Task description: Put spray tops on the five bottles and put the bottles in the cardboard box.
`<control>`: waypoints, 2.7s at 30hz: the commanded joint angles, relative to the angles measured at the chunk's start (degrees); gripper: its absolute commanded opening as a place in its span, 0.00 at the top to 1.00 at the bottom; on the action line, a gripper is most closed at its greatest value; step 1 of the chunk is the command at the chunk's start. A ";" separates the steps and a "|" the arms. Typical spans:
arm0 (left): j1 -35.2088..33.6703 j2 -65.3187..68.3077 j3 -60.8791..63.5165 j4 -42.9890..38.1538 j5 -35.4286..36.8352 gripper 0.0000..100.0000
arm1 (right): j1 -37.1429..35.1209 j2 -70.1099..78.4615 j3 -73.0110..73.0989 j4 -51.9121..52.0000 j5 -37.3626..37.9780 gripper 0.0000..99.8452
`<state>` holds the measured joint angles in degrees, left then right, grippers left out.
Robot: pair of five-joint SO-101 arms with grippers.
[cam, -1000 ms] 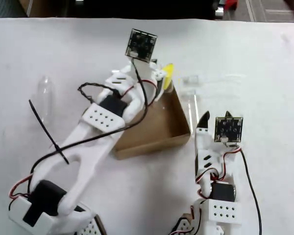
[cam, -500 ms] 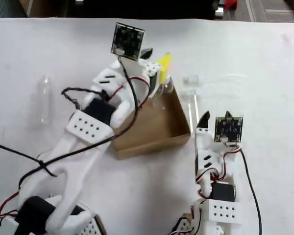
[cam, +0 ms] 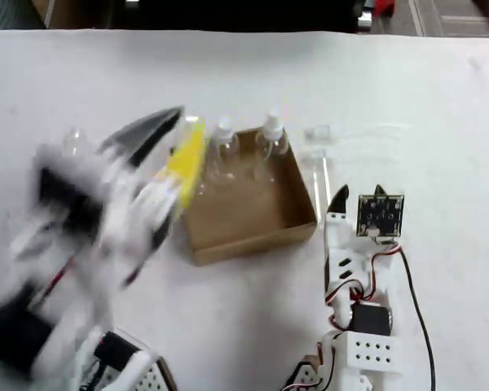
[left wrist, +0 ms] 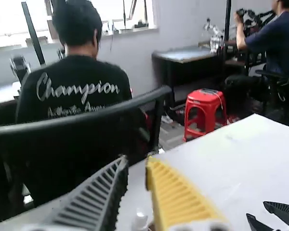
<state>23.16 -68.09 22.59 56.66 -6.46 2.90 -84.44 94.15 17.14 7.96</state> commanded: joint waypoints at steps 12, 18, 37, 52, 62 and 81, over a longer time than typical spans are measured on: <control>-29.41 -15.78 0.79 18.64 -11.43 0.96 | 0.31 -0.66 0.18 -0.92 0.62 0.83; -38.90 1.36 0.97 18.90 -11.43 0.90 | 0.13 -0.66 0.18 -0.92 0.62 0.83; -43.47 85.14 -54.15 32.97 -0.97 0.71 | -0.22 -0.66 0.26 -1.10 0.62 0.83; -47.69 128.75 -102.33 39.74 0.18 0.71 | -0.22 -0.66 0.26 -1.19 0.62 0.83; -49.27 138.95 -114.73 41.93 1.49 0.70 | -0.22 -0.66 0.88 -1.36 0.62 0.83; -48.66 139.30 -105.41 44.40 -12.75 0.72 | -0.31 -0.66 0.88 -1.36 0.62 0.83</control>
<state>-25.63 72.48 -82.20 101.32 -16.57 2.90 -84.44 95.38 17.14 7.96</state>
